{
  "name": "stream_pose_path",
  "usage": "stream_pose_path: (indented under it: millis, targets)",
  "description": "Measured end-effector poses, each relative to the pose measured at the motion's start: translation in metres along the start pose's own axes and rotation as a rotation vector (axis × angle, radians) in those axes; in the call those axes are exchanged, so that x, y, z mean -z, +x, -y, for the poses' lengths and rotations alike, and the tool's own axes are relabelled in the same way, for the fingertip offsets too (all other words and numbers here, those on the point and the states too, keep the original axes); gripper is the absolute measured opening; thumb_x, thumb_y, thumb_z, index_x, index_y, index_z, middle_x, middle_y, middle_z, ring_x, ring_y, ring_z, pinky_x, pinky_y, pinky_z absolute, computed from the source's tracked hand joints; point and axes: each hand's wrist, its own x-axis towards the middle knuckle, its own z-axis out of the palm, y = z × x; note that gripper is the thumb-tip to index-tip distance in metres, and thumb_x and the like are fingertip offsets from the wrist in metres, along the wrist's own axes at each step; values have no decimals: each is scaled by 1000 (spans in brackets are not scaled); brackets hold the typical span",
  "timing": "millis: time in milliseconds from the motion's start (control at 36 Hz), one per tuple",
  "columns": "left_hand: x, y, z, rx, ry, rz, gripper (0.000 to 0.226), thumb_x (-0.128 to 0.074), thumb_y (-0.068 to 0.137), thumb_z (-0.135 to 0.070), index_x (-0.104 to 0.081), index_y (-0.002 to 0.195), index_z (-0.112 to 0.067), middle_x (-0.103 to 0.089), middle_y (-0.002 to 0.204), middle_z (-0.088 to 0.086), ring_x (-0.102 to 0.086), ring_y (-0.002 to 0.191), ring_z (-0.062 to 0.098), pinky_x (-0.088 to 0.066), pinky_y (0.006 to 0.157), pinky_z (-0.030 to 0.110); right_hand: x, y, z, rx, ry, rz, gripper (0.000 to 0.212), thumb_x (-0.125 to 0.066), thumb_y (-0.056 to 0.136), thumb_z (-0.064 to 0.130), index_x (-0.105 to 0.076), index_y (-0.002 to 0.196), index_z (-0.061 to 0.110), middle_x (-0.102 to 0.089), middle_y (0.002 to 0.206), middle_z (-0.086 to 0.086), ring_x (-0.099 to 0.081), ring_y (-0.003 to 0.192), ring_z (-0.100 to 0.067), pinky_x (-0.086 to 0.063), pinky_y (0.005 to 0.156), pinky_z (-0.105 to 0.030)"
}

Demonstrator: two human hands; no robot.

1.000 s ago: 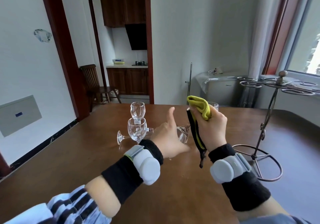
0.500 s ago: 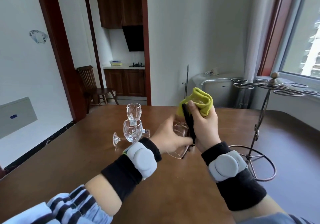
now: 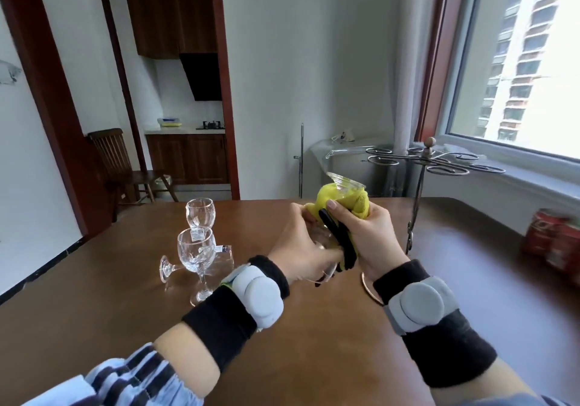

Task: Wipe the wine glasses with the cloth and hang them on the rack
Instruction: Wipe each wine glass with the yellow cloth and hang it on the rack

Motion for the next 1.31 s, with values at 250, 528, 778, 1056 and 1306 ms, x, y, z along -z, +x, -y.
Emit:
stream_pose_path:
  millis: [250,528,778,1056,1306]
  targets:
    - [-46,22,-6,49,-54,147,96,-84,39,-49,-32,115,-26,-57,114,-8,-62,103,11,-52,93,43,41,-1,25,75,21,-246,13,-78,77,2,-69,82,-5,-70,82,-23,-69,74,-33,-60,74,-47]
    - [-89,36,-2,19,-245,225,69,-87,56,-24,-36,103,-19,-61,107,7,-66,94,22,-57,85,39,83,8,40,113,-193,-375,23,-68,91,26,-67,75,10,-65,78,-11,-60,75,-23,-55,79,-49]
    - [-110,41,10,-24,-335,277,77,-85,52,-40,-33,106,-21,-60,104,5,-66,98,16,-54,91,36,129,-5,49,82,-371,-505,16,-55,91,7,-62,80,17,-61,82,-10,-56,80,-24,-53,83,-47]
    - [-119,60,-3,-62,-434,239,67,-77,64,-19,-31,113,-13,-56,99,2,-63,88,12,-56,72,22,123,-2,83,115,-114,-518,19,-64,92,32,-69,83,16,-65,74,1,-59,67,-12,-50,66,-24]
    - [-139,78,-9,-23,-453,257,83,-80,47,-40,-31,109,-17,-54,101,3,-61,90,16,-55,81,36,127,-2,93,82,-114,-474,13,-75,85,26,-69,82,14,-68,76,-1,-63,68,-13,-53,63,-21]
